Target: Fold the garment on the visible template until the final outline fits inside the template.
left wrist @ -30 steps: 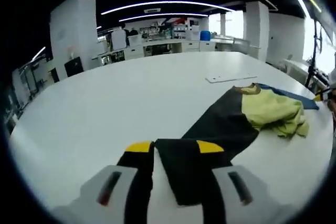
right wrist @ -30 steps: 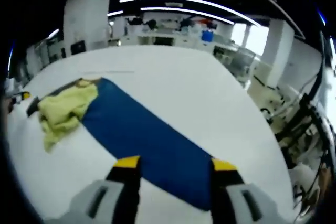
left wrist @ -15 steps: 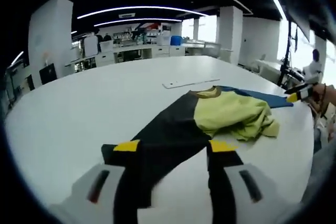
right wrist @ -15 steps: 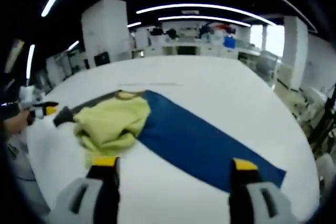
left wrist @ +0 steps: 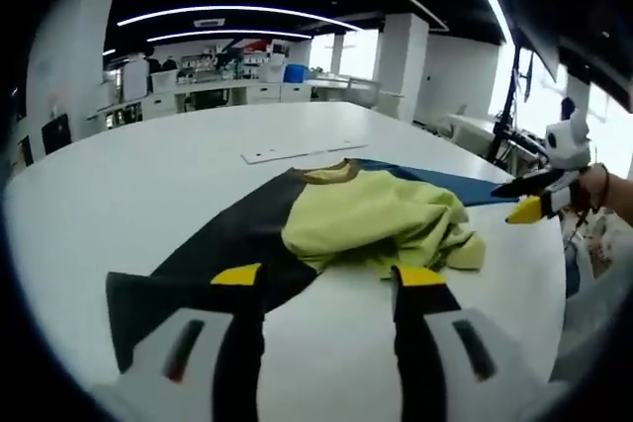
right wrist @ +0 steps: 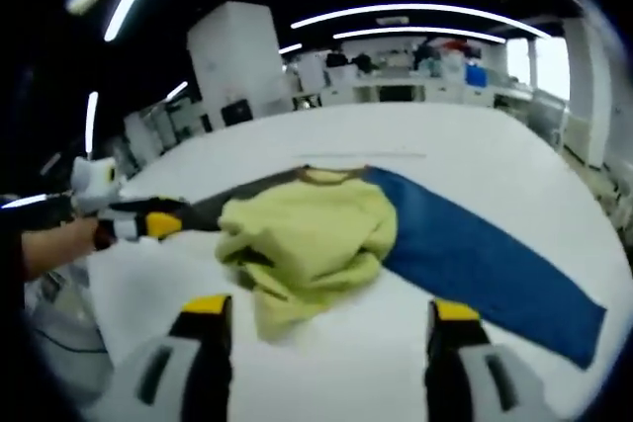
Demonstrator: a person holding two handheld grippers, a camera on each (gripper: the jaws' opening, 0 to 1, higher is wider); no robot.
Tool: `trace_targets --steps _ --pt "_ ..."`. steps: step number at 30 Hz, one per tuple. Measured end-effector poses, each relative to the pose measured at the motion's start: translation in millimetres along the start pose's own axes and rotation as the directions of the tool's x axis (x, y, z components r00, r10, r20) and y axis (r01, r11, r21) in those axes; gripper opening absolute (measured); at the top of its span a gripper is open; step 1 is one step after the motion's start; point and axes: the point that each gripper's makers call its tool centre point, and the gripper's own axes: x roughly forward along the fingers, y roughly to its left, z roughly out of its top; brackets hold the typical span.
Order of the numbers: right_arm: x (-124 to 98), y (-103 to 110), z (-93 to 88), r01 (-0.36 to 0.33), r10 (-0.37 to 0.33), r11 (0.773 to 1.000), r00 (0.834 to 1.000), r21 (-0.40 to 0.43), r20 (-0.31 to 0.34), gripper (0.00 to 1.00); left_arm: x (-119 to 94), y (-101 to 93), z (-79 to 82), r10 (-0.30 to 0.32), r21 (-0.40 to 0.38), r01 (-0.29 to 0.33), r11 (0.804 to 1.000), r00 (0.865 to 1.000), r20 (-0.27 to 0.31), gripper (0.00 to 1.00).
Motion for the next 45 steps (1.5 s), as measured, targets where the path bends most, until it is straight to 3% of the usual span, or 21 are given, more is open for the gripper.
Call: trace_targets --steps 5,15,25,35,45 --pt "7.9 26.6 -15.8 -0.043 0.043 0.999 0.999 -0.015 -0.020 0.66 11.9 -11.4 -8.6 -0.015 0.013 0.015 1.000 1.000 -0.012 0.44" --pt "20.9 43.3 -34.8 -0.083 0.082 0.997 0.995 -0.009 -0.062 0.46 28.4 -32.8 -22.5 -0.067 0.055 0.069 0.996 0.997 -0.041 0.29" --pt "32.7 42.4 -35.5 -0.068 0.068 0.998 0.996 0.008 -0.056 0.31 47.6 -38.2 -27.2 -0.076 0.011 0.077 0.997 0.996 -0.053 0.20" --pt "40.8 40.1 -37.6 -0.046 0.047 0.999 0.997 0.023 -0.054 0.22 61.0 -38.7 -37.1 -0.083 -0.015 0.082 0.997 0.993 -0.081 0.12" --pt "43.1 35.2 -34.7 -0.026 0.027 0.999 0.999 0.029 -0.038 0.06 70.5 -40.4 -31.0 -0.085 -0.014 0.084 0.996 0.992 -0.093 0.01"
